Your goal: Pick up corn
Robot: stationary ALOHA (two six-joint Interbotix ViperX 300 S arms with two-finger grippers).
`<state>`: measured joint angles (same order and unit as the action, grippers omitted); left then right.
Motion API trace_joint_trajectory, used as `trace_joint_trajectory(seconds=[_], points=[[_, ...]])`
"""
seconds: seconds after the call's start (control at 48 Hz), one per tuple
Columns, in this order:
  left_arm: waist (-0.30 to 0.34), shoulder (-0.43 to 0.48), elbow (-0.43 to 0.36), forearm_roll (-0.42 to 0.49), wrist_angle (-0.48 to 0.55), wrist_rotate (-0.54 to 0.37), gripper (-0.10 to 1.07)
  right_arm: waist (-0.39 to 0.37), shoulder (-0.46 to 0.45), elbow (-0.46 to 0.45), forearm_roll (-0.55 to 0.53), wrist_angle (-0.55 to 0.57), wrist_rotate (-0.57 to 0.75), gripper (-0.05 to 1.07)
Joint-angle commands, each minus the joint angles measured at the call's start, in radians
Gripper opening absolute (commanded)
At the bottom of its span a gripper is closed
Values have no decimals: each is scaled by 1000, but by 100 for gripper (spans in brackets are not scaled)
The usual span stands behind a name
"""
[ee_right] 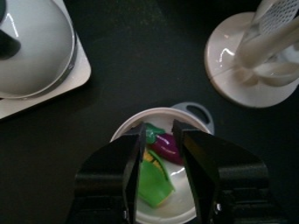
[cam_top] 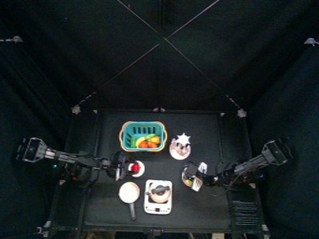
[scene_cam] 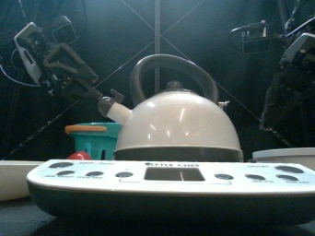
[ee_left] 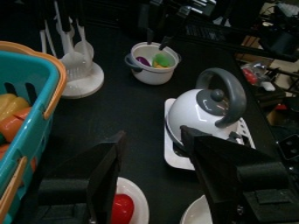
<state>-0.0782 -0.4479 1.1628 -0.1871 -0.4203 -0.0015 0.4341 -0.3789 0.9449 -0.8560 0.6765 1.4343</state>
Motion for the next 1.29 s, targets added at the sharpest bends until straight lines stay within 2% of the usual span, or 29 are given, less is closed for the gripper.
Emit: trace_joint_trajectory(seconds=[0.0, 0.188, 0.458, 0.688, 1.271], points=[[2, 11, -20, -2, -9, 0, 89, 14, -41, -8, 49, -5, -2, 72], [6, 34, -23, 0, -9, 3, 89, 15, -94, 3, 104, -5, -2, 72], [8, 38, -23, 0, -9, 3, 89, -11, -166, -55, -12, 0, -3, 73], [8, 40, -17, -2, -8, 2, 89, -52, -207, -84, -34, -15, -3, 73], [9, 38, -18, -2, -6, 2, 89, -49, -190, -20, 115, 11, -3, 73]])
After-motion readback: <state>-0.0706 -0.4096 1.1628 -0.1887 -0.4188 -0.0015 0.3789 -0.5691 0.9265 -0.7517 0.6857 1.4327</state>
